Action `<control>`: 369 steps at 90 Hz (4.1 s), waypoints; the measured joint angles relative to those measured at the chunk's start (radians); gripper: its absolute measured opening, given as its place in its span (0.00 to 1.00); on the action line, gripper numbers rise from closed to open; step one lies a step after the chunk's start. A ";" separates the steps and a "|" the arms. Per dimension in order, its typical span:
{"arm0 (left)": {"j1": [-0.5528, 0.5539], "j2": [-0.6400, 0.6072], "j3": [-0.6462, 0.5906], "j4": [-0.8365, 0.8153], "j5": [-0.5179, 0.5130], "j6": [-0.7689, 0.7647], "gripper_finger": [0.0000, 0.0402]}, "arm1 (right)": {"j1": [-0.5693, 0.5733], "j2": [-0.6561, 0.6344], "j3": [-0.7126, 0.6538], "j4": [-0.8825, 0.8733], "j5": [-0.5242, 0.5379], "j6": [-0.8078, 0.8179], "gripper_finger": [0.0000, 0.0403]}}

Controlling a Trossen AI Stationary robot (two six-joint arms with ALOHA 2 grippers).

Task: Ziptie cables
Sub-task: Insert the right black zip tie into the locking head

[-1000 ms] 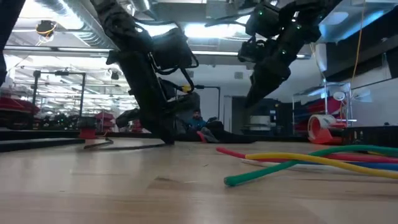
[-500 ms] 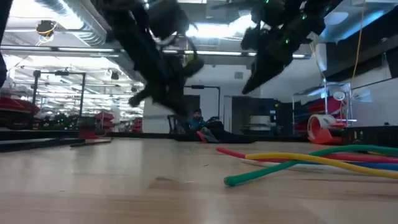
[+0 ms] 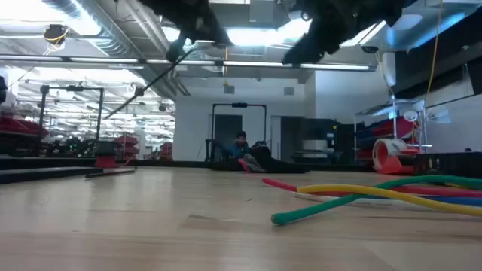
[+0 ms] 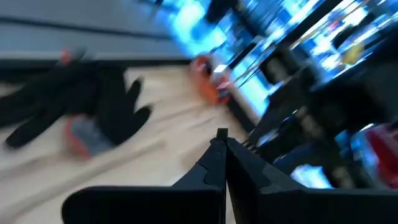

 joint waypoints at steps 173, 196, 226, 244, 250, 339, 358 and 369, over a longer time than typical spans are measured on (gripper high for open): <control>0.081 -0.069 0.002 0.206 0.179 -0.323 0.00 | 0.337 0.524 0.179 0.806 0.527 -1.558 0.40; 0.083 -0.071 0.002 0.211 0.185 -0.310 0.00 | 0.341 0.570 0.220 0.811 0.549 -1.548 0.40; 0.103 -0.106 0.002 0.206 0.218 -0.256 0.00 | 0.380 0.569 0.223 0.822 0.660 -1.446 0.40; 0.135 -0.166 0.002 0.200 0.220 -0.256 0.00 | 0.436 0.555 0.224 0.833 0.810 -1.520 0.40; 0.136 -0.171 0.002 0.195 0.227 -0.291 0.00 | 0.433 0.548 0.225 0.809 0.847 -1.555 0.40; 0.233 -0.146 0.001 0.114 0.237 -0.358 0.00 | 0.420 0.547 0.275 0.819 0.789 -1.632 0.40; 0.236 -0.146 0.001 0.108 0.251 -0.353 0.00 | 0.420 0.547 0.275 0.820 0.816 -1.630 0.40; 0.233 -0.146 0.001 0.117 0.254 -0.372 0.00 | 0.406 0.547 0.275 0.781 0.813 -1.608 0.40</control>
